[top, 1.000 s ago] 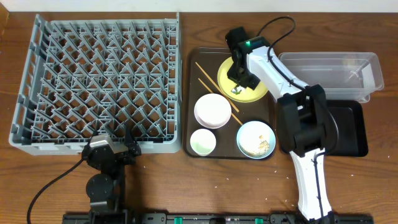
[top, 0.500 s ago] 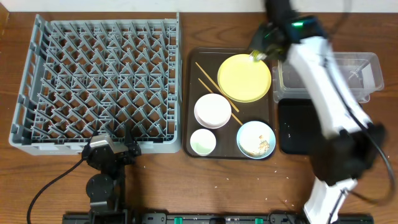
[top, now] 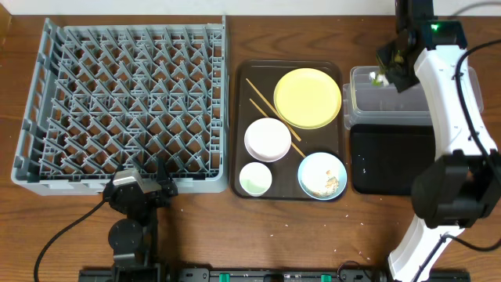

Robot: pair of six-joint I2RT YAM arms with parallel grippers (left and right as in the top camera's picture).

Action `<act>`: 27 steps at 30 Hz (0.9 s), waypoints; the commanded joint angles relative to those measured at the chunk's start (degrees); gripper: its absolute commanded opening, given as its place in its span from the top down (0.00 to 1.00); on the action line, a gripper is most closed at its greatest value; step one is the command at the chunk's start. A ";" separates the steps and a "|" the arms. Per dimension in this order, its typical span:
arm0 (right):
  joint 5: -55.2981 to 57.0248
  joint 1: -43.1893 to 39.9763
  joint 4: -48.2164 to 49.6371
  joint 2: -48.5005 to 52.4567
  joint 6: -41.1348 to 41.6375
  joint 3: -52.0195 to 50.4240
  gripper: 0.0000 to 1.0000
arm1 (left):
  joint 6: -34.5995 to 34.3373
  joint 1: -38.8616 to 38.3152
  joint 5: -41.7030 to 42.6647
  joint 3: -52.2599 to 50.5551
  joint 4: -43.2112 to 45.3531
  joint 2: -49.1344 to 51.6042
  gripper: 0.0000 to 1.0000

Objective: Sort waste into correct bins and load items into the dishwasher
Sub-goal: 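Grasp the food wrapper on the yellow plate and drop it into the clear bin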

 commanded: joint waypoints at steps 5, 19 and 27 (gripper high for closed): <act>1.57 -2.78 2.36 -0.13 6.86 -5.81 0.79 | 0.74 0.24 -0.28 -1.73 -1.16 -0.33 0.10; 1.49 -3.50 4.72 -0.31 -11.04 -2.89 0.01 | 0.74 0.24 -0.28 -1.73 -1.16 -0.33 0.09; -29.24 -2.12 0.94 -3.39 -53.11 5.99 0.06 | 0.74 0.24 -0.28 -1.73 -1.16 -0.33 0.10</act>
